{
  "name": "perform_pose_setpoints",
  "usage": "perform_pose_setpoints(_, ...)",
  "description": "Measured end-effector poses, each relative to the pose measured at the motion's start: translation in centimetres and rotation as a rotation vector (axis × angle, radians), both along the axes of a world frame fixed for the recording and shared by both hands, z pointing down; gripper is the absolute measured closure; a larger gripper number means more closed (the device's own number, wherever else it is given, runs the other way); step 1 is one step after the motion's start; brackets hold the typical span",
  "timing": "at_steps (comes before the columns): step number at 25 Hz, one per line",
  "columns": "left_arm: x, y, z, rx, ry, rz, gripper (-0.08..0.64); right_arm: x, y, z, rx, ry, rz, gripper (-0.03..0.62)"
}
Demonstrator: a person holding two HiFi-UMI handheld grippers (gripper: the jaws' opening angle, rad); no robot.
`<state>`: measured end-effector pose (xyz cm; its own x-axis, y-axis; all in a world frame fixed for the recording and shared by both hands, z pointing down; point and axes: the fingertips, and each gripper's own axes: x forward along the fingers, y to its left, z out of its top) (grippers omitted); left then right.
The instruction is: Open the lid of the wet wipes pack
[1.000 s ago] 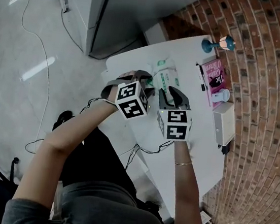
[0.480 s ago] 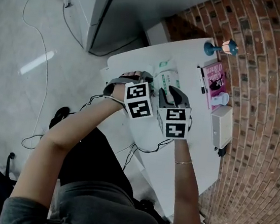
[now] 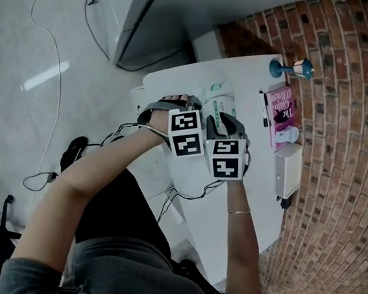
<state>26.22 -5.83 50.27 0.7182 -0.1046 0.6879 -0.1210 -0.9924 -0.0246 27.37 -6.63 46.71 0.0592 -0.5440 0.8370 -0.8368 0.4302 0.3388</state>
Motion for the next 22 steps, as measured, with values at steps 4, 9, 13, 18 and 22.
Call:
perform_pose_setpoints(4, -0.2, 0.1, 0.0, 0.003, 0.000, 0.005, 0.382, -0.3, 0.0, 0.6, -0.040, 0.015, -0.026, 0.476)
perform_pose_setpoints(9, 0.0, 0.0, 0.0, 0.004, -0.002, 0.015, 0.382, -0.1, -0.1, 1.2, -0.097, 0.026, -0.036, 0.479)
perform_pose_setpoints(13, 0.0, 0.0, 0.0, 0.008, -0.001, 0.020, 0.382, -0.1, -0.2, 1.5, -0.137, 0.049, -0.058, 0.480)
perform_pose_setpoints(18, 0.1, 0.1, 0.0, 0.022, 0.001, 0.018, 0.382, 0.0, -0.2, 1.7, -0.164, 0.071, -0.080, 0.485)
perform_pose_setpoints(22, 0.0, 0.1, 0.1, 0.024, 0.000, 0.016, 0.382, 0.0, -0.2, 1.7, -0.166, 0.069, -0.074, 0.486)
